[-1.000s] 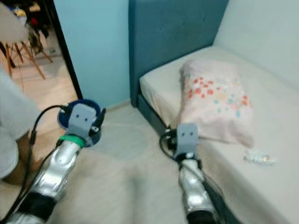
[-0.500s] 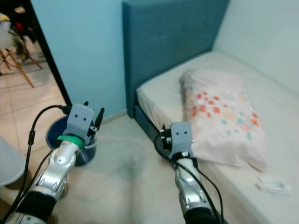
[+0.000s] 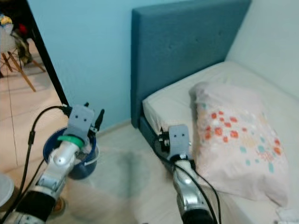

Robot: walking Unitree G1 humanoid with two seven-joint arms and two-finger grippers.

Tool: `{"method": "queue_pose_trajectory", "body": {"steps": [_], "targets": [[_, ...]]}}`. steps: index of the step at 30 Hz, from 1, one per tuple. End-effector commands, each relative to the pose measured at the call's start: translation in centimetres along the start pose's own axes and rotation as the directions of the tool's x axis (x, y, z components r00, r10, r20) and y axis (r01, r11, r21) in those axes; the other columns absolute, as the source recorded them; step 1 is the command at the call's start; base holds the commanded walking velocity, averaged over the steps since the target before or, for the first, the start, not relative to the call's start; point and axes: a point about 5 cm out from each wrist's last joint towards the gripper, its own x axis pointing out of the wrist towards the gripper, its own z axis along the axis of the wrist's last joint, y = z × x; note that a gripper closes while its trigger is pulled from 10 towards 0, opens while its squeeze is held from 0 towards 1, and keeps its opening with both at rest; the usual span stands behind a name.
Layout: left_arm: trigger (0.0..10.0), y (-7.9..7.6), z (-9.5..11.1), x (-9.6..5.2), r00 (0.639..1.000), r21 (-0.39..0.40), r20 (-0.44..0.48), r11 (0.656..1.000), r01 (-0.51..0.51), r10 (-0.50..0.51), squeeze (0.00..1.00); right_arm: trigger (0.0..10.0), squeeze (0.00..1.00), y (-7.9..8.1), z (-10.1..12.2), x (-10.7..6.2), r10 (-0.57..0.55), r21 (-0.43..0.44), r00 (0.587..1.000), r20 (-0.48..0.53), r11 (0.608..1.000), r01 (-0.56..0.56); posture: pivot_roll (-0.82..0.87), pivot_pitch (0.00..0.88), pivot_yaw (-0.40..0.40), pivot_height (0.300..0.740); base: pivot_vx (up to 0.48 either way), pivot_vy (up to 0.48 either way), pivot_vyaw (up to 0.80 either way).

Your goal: Clean up the room

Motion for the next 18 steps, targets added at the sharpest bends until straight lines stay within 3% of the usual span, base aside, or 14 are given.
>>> {"method": "queue_pose_trajectory", "body": {"steps": [1,15,18], "targets": [[10.0,-0.54,0.26,0.08,1.000,-0.001,0.009,1.000,0.016,-0.016,0.00,10.0,0.00,-0.72,-0.92,-0.47,-0.022,-0.004,0.999,-0.038,1.000,0.022,0.03,0.000,0.056,0.740,0.480,0.000,-0.80],[10.0,-0.61,0.27,0.06,1.000,-0.002,0.011,1.000,0.020,-0.020,0.00,10.0,0.00,-0.71,-0.94,-0.45,-0.022,-0.004,0.999,-0.037,1.000,0.022,0.03,0.000,0.056,0.740,0.479,0.000,-0.79],[10.0,-0.62,0.27,0.07,1.000,-0.002,0.011,1.000,0.020,-0.020,0.00,10.0,0.00,-0.69,-0.89,-0.39,-0.020,-0.009,0.999,-0.034,1.000,0.020,0.03,0.000,0.057,0.740,0.480,0.000,0.00]]}}
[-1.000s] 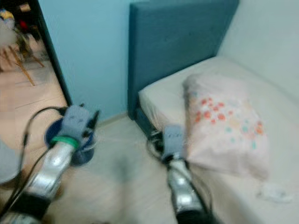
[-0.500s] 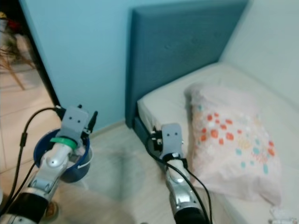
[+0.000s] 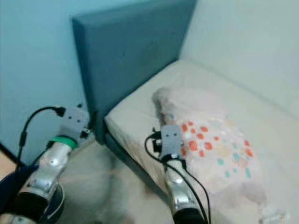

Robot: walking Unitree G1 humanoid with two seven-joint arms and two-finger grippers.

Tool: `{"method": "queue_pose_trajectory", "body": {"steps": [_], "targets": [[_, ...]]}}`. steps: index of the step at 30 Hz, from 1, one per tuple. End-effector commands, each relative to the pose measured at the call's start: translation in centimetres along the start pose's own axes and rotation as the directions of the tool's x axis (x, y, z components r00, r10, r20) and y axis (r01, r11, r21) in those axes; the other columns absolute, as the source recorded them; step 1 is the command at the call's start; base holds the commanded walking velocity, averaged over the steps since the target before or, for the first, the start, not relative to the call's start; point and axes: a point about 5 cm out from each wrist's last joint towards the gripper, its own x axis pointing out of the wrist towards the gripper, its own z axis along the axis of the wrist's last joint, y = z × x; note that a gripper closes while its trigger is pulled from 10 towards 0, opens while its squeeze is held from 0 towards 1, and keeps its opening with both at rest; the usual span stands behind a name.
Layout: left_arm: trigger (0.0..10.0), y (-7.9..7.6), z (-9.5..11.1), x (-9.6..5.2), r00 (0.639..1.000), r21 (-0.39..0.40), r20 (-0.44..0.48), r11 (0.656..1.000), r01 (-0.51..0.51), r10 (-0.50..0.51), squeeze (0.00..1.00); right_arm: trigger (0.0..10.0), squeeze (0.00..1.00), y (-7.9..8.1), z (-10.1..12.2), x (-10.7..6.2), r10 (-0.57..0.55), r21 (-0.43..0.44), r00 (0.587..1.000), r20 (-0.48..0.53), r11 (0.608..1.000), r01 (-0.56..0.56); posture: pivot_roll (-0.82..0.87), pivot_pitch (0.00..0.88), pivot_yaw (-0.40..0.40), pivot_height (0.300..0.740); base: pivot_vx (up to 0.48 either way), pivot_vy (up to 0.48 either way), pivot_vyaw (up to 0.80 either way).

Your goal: Clean up the room

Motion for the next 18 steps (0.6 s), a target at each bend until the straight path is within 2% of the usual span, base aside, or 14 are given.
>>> {"method": "queue_pose_trajectory", "body": {"steps": [1,4,14,18], "targets": [[10.0,-0.83,0.19,0.06,1.000,-0.003,0.006,1.000,0.027,-0.027,0.00,10.0,0.00,-0.88,-0.44,-0.24,-0.020,-0.016,1.000,-0.015,1.000,0.019,0.03,0.000,0.057,0.740,0.480,0.000,0.00],[10.0,-0.87,0.20,0.07,1.000,-0.013,0.005,1.000,0.027,-0.026,0.00,10.0,0.00,-0.89,-0.41,-0.20,-0.019,-0.017,1.000,-0.014,1.000,0.019,0.03,0.000,0.056,0.740,0.446,0.000,0.00],[10.0,-1.29,0.44,-0.04,0.999,-0.043,0.017,0.998,0.040,-0.039,0.00,10.0,0.00,-0.84,-0.41,-0.06,-0.014,-0.015,1.000,-0.015,1.000,0.014,0.03,0.000,0.053,0.740,0.000,0.000,0.00],[10.0,-1.32,0.47,0.00,0.999,-0.043,0.019,0.998,0.042,-0.041,0.00,10.0,0.00,-0.79,-0.36,0.02,-0.013,-0.001,1.000,-0.016,1.000,0.013,0.03,0.000,0.052,0.740,0.000,0.000,-0.78]]}}
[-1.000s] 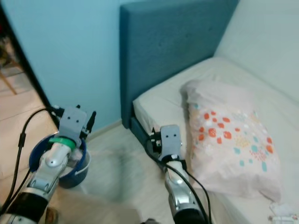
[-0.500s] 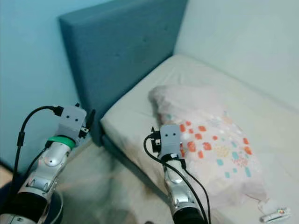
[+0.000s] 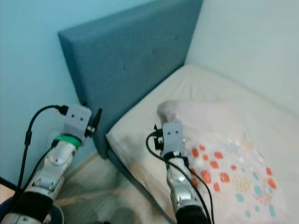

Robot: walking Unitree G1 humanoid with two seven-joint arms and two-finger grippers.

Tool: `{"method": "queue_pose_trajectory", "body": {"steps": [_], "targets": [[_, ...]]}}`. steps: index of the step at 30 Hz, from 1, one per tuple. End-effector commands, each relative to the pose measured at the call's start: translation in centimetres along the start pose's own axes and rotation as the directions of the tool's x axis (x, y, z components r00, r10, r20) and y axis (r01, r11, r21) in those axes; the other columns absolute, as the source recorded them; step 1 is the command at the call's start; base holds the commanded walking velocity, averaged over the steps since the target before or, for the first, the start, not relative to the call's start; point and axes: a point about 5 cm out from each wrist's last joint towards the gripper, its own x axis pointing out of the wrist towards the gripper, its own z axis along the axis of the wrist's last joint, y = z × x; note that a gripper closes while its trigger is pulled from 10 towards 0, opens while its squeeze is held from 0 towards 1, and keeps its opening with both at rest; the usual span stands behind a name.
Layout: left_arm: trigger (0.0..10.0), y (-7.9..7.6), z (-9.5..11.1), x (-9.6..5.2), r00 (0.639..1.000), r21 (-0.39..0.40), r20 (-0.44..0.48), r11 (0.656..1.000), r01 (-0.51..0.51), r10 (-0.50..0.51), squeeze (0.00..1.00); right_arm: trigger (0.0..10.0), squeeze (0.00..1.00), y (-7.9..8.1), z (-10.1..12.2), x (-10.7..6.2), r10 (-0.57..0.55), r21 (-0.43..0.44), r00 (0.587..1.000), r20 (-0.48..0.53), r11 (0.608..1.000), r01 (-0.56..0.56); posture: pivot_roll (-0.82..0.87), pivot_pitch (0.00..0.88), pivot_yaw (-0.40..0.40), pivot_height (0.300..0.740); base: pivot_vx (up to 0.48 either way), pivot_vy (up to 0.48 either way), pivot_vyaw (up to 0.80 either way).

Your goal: Clean up the room

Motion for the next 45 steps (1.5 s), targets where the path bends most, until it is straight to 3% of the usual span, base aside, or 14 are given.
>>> {"method": "queue_pose_trajectory", "body": {"steps": [1,12,45], "targets": [[10.0,-0.56,-0.31,-0.19,1.000,-0.011,-0.012,1.000,0.022,-0.022,0.00,10.0,0.00,-0.50,-0.85,-0.45,-0.016,0.007,0.999,-0.037,1.000,0.017,0.02,0.000,0.052,0.740,0.000,0.000,-0.78],[10.0,-1.12,-0.58,-0.24,0.997,-0.051,-0.059,0.998,0.049,-0.052,0.00,10.0,0.00,-0.63,-0.73,-0.30,-0.015,0.000,0.999,-0.031,1.000,0.015,0.02,0.000,0.048,0.740,0.000,0.000,-0.78],[10.0,-0.97,-0.53,-0.22,0.997,-0.094,-0.068,0.995,0.031,-0.037,0.00,10.0,0.00,-0.47,-0.81,-0.36,-0.014,0.003,0.999,-0.034,1.000,0.014,0.02,0.000,0.048,0.740,0.000,0.024,-0.76]]}}
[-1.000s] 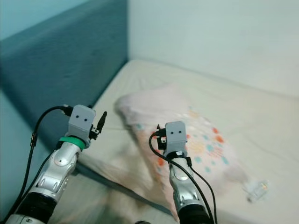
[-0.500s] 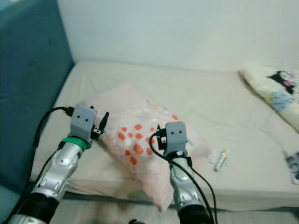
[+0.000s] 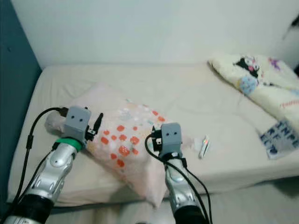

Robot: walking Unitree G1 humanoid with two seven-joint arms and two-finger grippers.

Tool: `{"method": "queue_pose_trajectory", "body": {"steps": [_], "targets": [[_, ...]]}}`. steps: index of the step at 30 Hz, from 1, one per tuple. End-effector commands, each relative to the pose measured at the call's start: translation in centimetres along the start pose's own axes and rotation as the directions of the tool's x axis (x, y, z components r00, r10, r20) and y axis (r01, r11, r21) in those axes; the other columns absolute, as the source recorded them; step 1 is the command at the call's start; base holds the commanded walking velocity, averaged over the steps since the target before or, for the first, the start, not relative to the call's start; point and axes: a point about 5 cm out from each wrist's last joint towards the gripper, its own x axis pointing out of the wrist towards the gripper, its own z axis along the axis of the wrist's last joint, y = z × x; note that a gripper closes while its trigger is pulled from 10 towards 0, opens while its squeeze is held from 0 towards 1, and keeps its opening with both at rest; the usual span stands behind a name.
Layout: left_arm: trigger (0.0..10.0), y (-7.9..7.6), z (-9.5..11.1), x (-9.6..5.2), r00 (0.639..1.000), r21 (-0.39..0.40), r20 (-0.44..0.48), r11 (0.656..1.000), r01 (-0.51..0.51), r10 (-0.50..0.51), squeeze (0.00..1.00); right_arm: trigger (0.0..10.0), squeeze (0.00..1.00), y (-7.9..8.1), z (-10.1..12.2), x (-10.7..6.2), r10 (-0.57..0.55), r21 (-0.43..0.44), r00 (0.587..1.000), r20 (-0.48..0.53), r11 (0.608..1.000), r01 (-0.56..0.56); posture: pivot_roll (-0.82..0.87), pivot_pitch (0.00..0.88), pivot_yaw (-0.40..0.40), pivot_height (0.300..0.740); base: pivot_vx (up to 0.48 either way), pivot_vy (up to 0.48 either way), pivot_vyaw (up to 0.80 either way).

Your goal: Clean up the room

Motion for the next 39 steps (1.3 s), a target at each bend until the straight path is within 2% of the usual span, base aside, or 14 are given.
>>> {"method": "queue_pose_trajectory", "body": {"steps": [1,27,33,39], "targets": [[10.0,-0.42,-0.08,-0.09,1.000,-0.017,-0.005,1.000,0.010,-0.010,0.00,10.0,0.00,-0.26,-0.31,-0.13,-0.011,-0.003,1.000,-0.013,1.000,0.011,0.02,0.000,0.048,0.740,0.000,0.480,0.00],[10.0,-0.26,0.08,-0.04,1.000,0.000,0.005,1.000,0.009,-0.009,0.00,10.0,0.00,0.14,-0.19,0.06,0.002,-0.012,1.000,-0.005,1.000,-0.002,0.02,0.000,0.053,0.740,0.000,0.438,0.00],[10.0,-0.38,0.38,-0.14,0.999,0.064,0.044,0.998,0.006,-0.009,0.00,10.0,0.00,0.16,-0.21,0.06,0.004,-0.013,1.000,-0.005,1.000,-0.004,0.03,0.000,0.053,0.740,0.000,-0.320,0.00],[10.0,-0.49,0.38,-0.22,0.999,0.063,0.049,0.998,0.012,-0.015,0.00,10.0,0.00,0.21,-0.22,0.03,0.007,-0.013,1.000,-0.005,1.000,-0.007,0.03,0.000,0.052,0.740,0.000,-0.480,0.00]]}}
